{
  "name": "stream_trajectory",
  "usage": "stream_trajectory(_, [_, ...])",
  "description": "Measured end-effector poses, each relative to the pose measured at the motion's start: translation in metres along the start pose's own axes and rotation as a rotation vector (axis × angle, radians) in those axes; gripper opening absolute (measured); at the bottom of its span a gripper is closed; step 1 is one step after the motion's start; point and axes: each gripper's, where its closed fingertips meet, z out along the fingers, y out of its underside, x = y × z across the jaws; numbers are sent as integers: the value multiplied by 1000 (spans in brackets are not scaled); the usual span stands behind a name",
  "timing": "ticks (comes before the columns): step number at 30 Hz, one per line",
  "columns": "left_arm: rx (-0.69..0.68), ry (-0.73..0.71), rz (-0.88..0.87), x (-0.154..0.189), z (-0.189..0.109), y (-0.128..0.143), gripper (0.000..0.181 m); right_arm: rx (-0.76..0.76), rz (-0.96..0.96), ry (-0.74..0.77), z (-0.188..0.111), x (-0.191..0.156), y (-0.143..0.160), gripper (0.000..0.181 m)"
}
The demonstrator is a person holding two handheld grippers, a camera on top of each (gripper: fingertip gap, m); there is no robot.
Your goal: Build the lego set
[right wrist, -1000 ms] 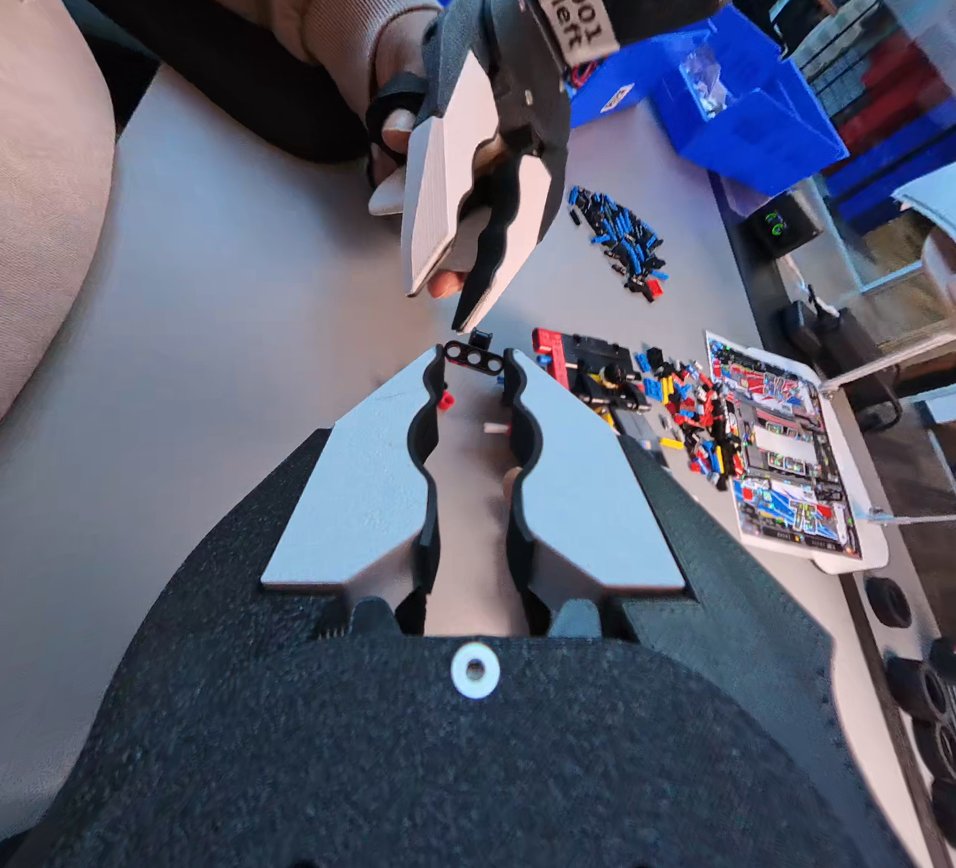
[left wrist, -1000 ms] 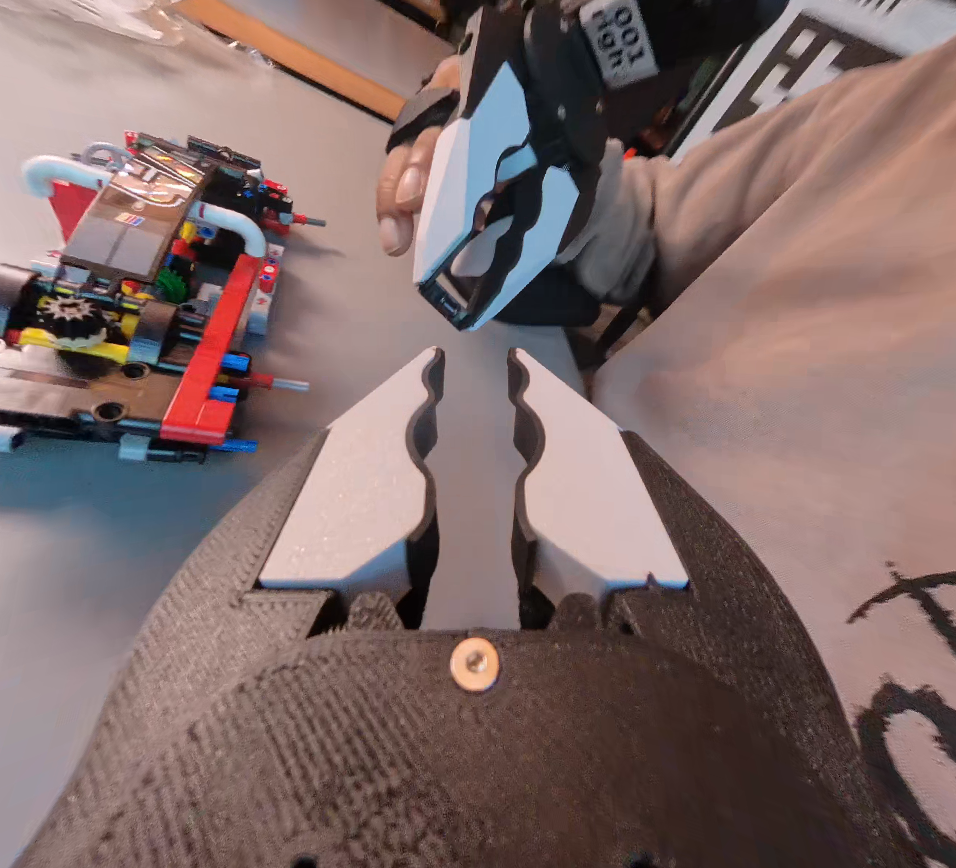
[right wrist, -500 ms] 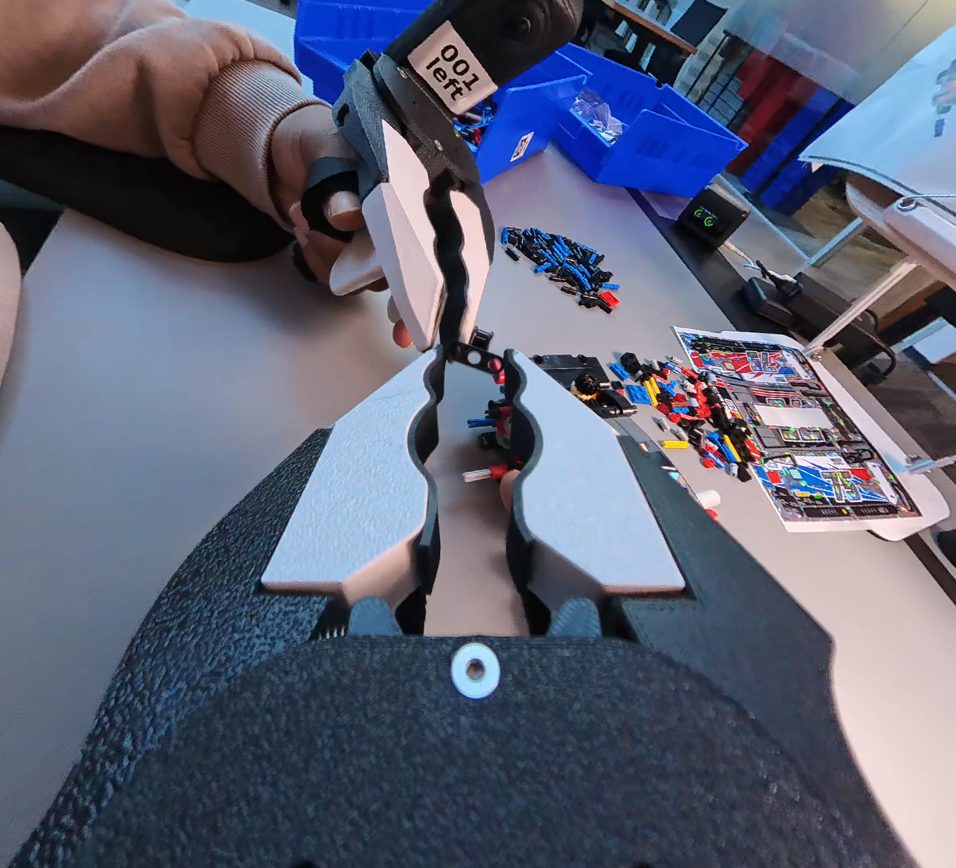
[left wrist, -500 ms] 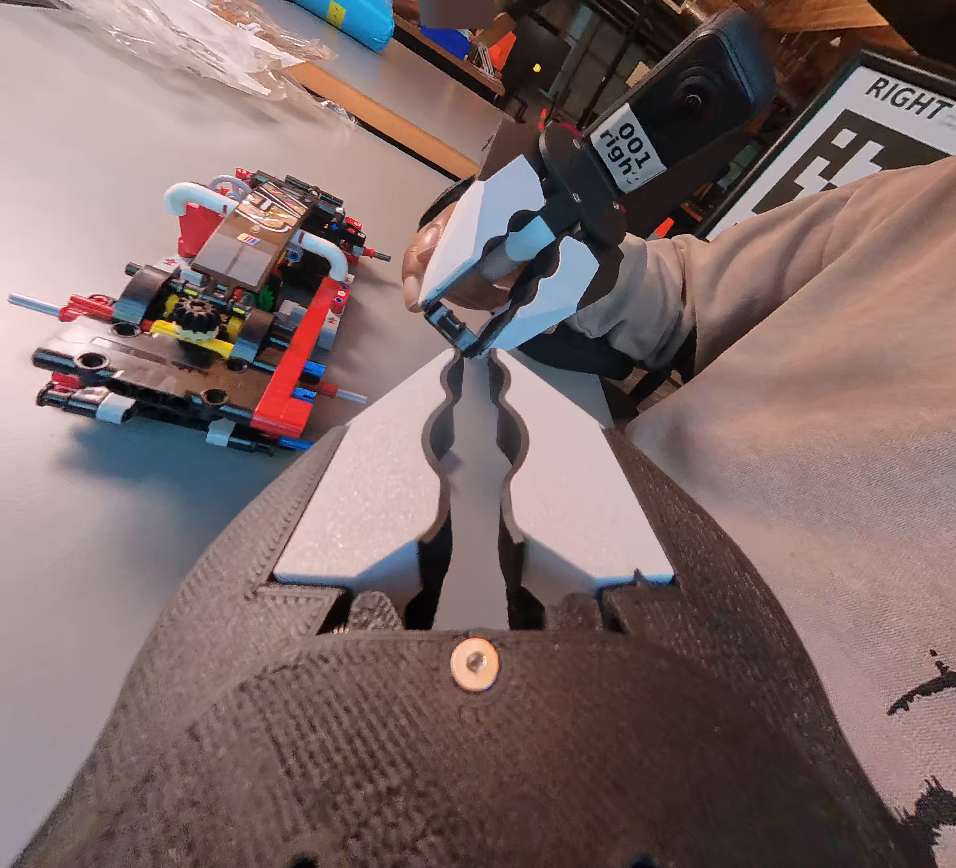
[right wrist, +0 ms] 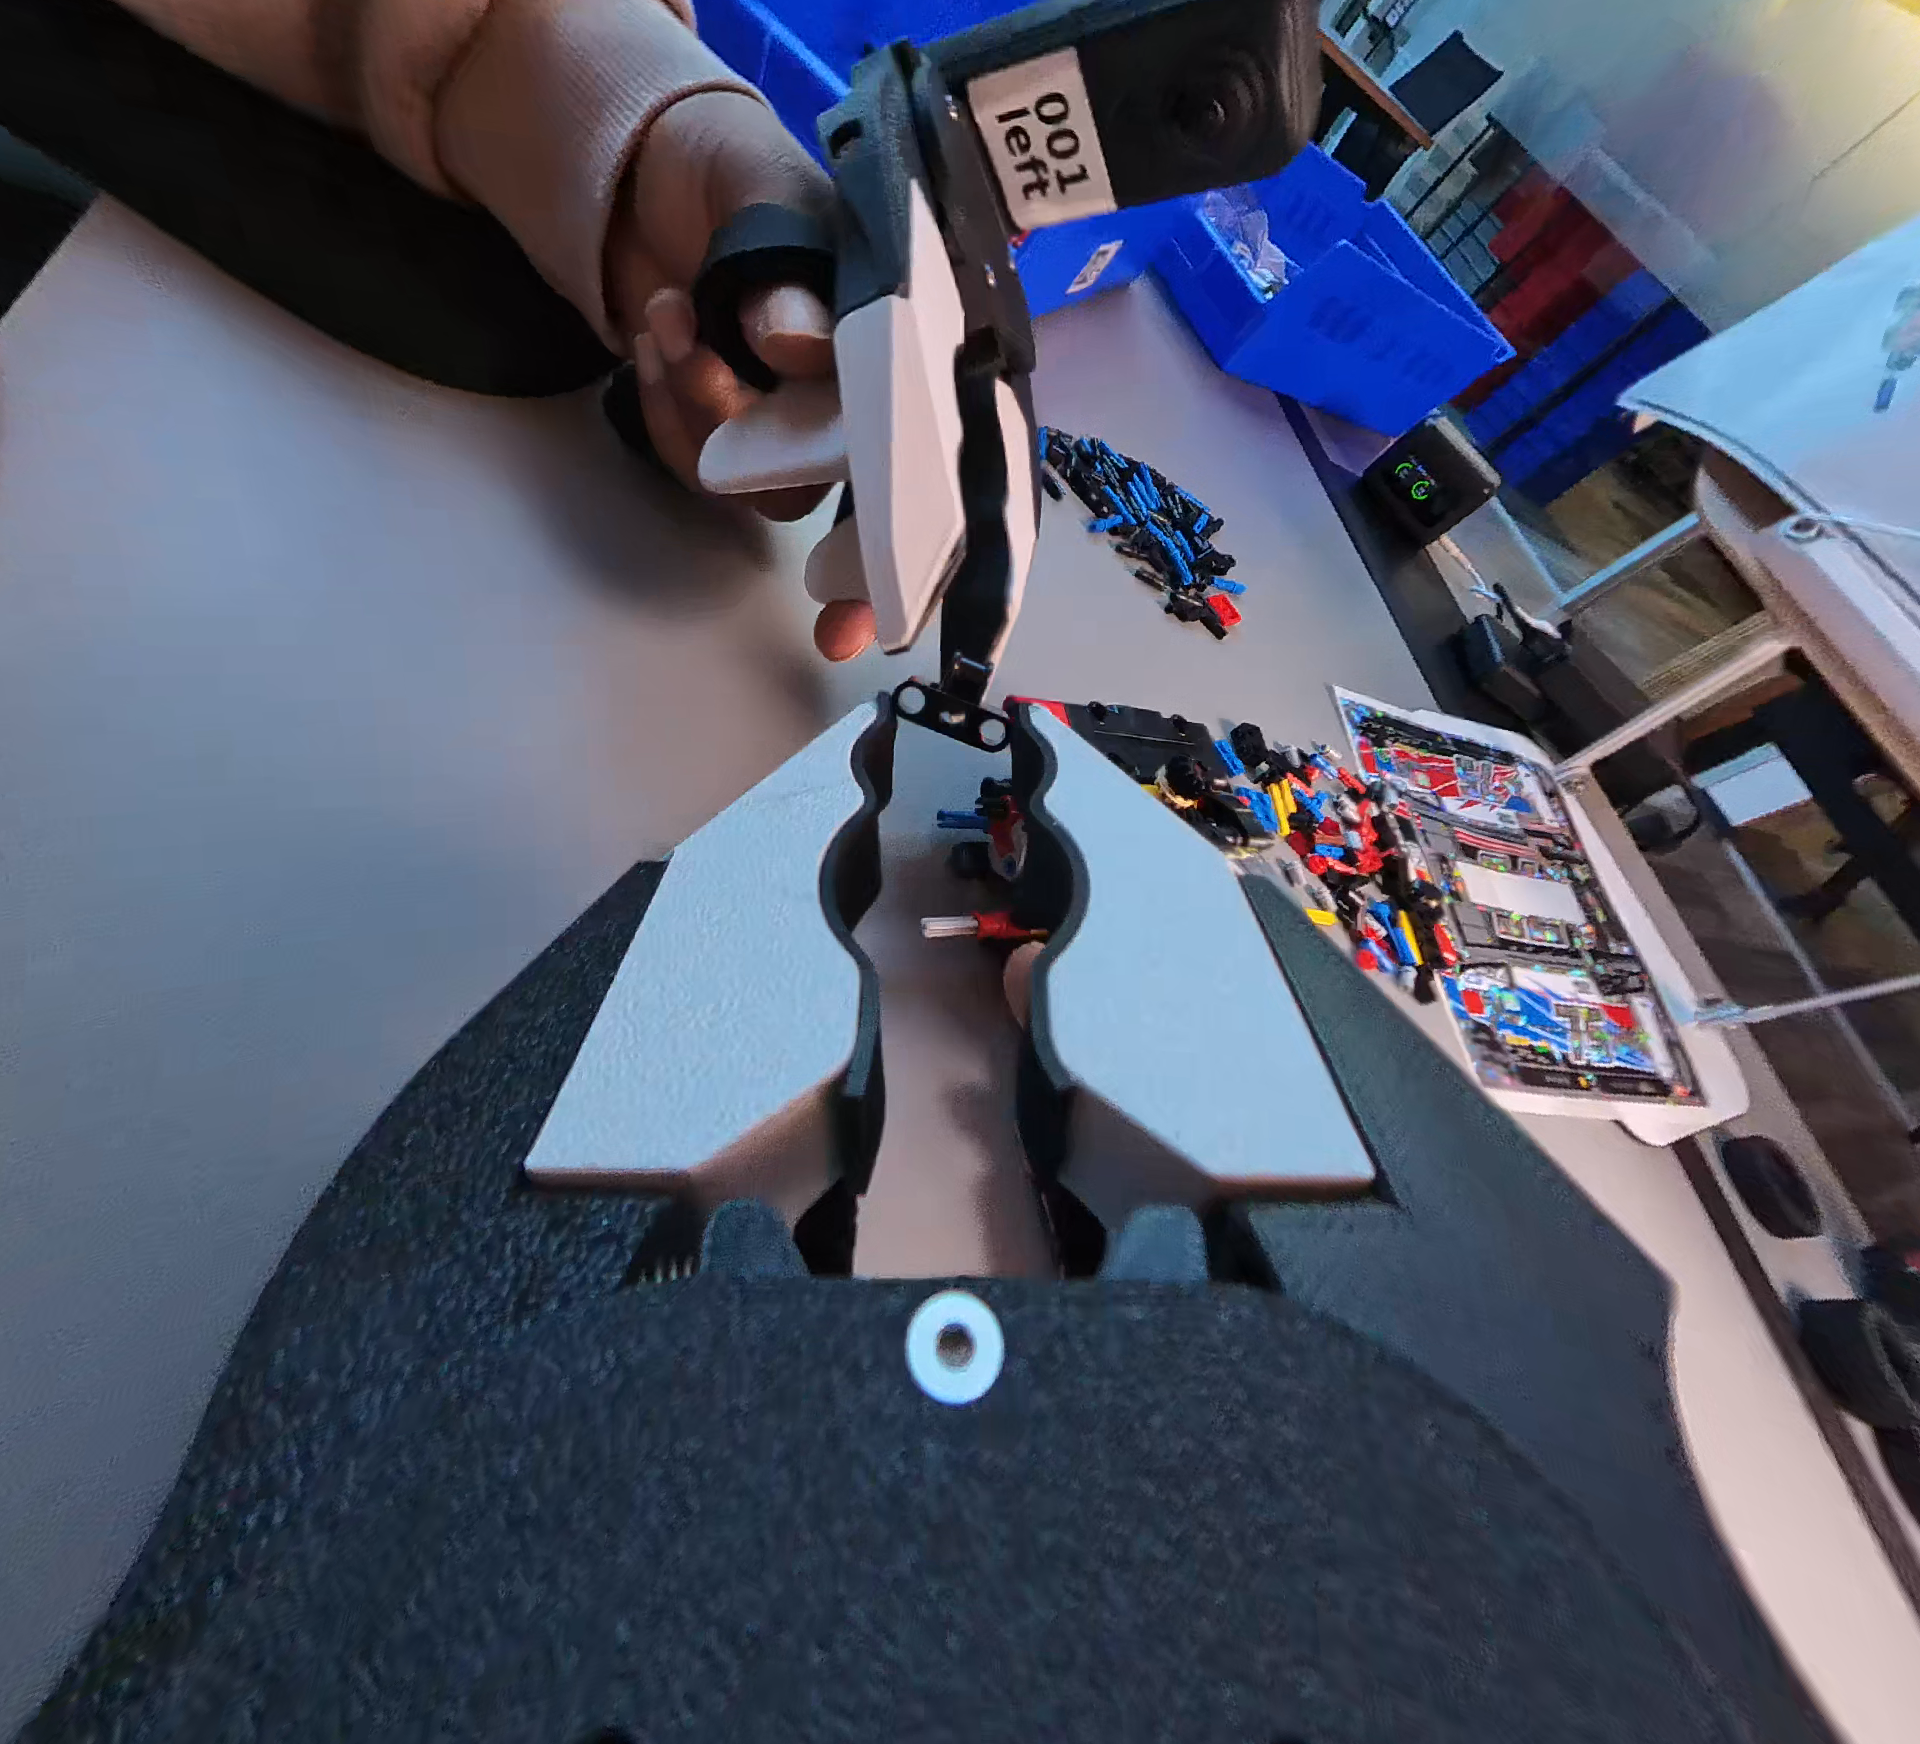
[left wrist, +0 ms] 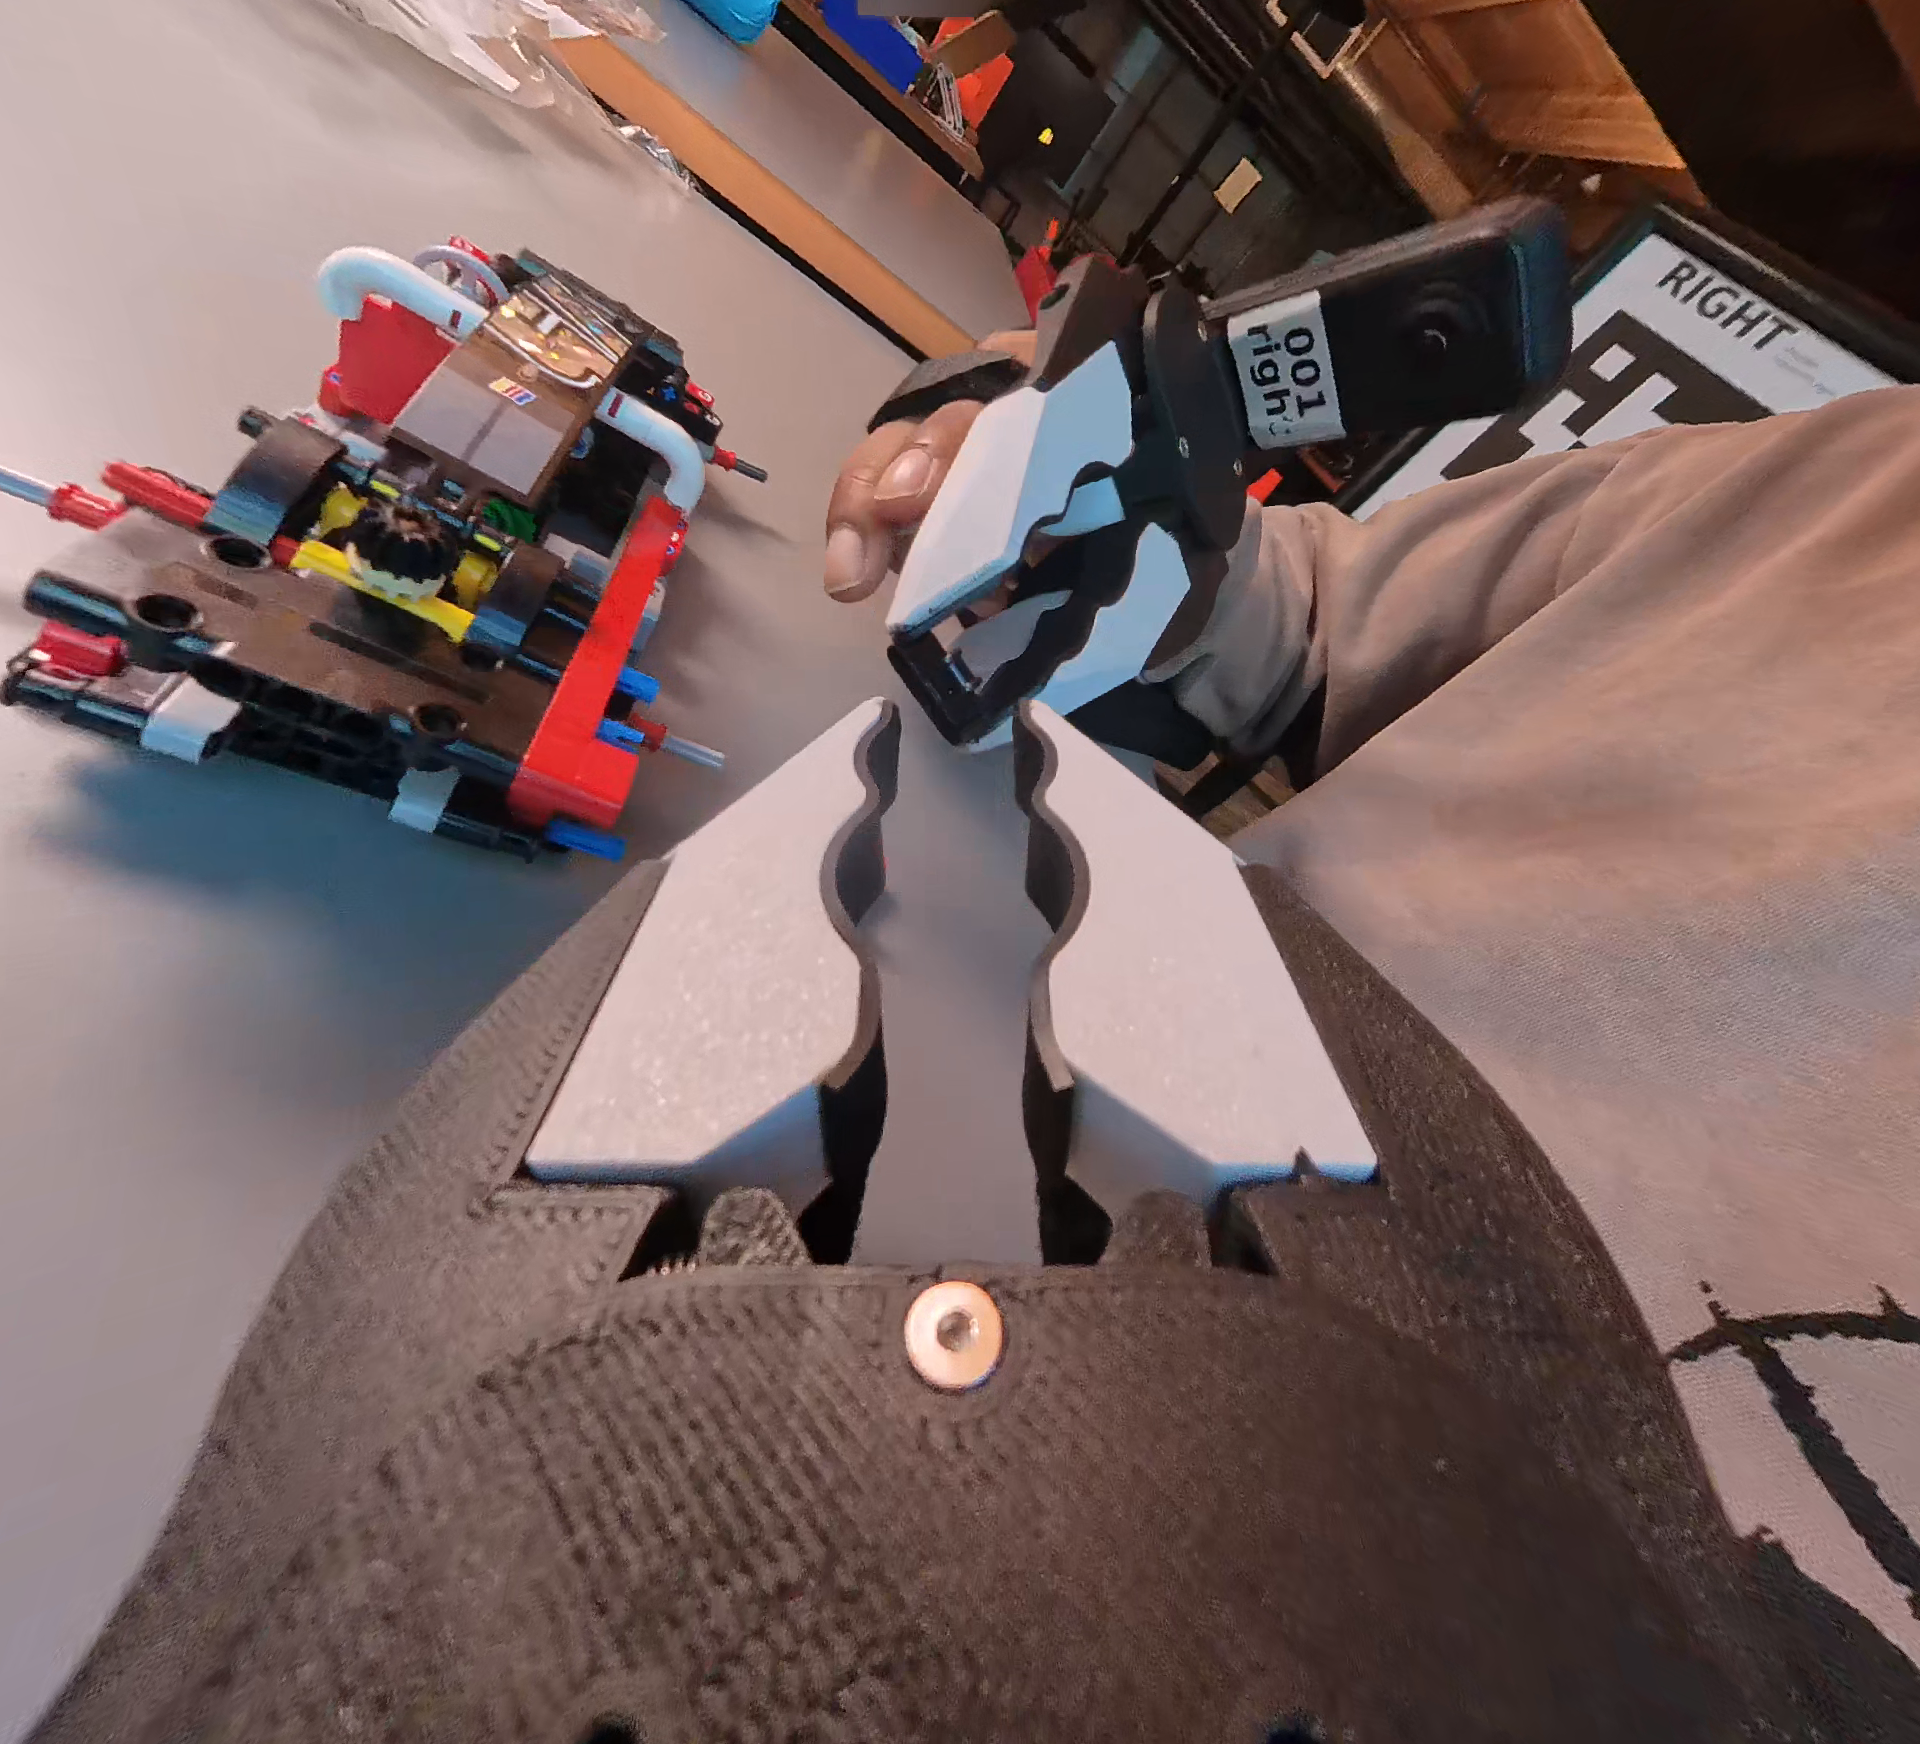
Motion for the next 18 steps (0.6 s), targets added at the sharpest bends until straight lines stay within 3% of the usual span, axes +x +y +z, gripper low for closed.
stream_trajectory(7, [-34, 9, -107, -6, 4, 8, 9, -93, -232, 10, 7, -11, 6, 20])
stream_trajectory(13, [57, -47, -142, -16, 2, -4, 6, -74, -59, 56, 6, 5, 6, 29])
stream_trajectory(18, [101, -59, -154, -17, 3, -9, 5, -88, -32, 69, 8, 7, 6, 25])
